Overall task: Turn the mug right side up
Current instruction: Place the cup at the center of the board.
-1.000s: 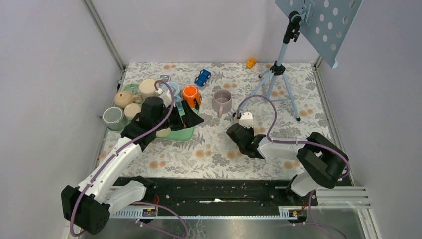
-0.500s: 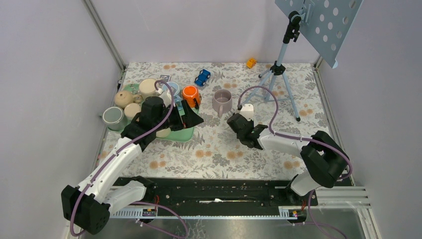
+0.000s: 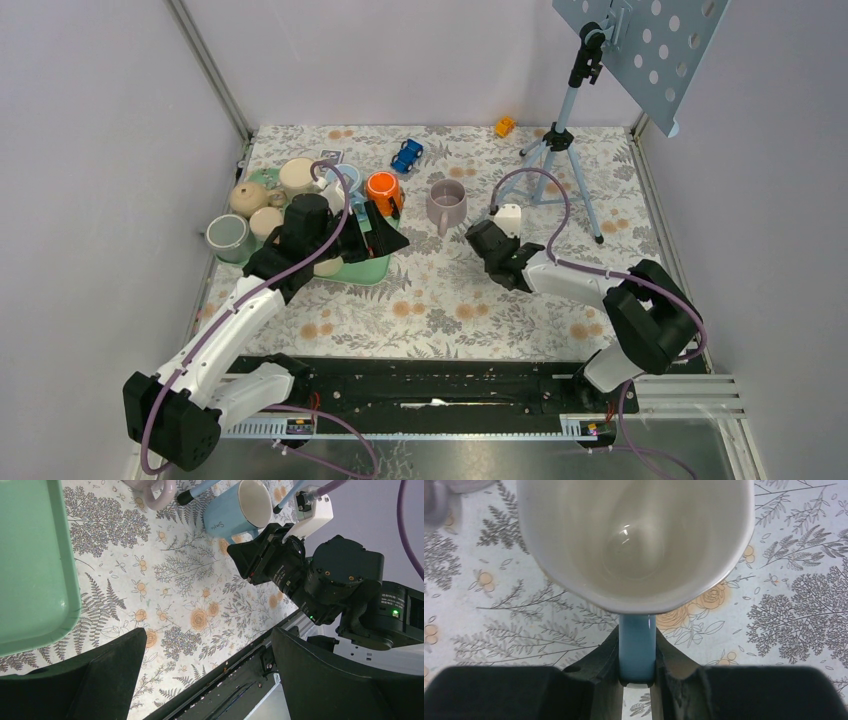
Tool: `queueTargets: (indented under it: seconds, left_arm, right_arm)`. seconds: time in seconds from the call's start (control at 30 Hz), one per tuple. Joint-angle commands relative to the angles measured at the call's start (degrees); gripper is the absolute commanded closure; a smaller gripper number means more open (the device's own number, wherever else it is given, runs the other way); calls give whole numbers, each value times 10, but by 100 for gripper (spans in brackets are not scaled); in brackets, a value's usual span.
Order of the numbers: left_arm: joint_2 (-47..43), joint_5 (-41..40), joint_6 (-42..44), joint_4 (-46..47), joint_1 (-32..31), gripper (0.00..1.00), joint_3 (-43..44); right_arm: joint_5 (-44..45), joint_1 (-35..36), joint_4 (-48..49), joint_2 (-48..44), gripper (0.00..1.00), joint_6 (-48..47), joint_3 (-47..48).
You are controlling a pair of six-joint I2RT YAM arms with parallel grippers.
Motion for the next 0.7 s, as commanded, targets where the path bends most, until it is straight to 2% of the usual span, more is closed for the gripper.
queueTargets:
  seconds: [0.0,0.2,0.67]
  left_arm:
    - [-1,8,10,14,-1,1,-5]
    - [1,7,10,13,-1,1,-5]
    - [3,7,9,16,-1,1,-3]
  right_arm:
    - [18,-31,13,-18,100,1,-22]
    - [-22,-64,50,-34,99,-15,-42]
    - [-36,-68,46,-35,79,-28,-21]
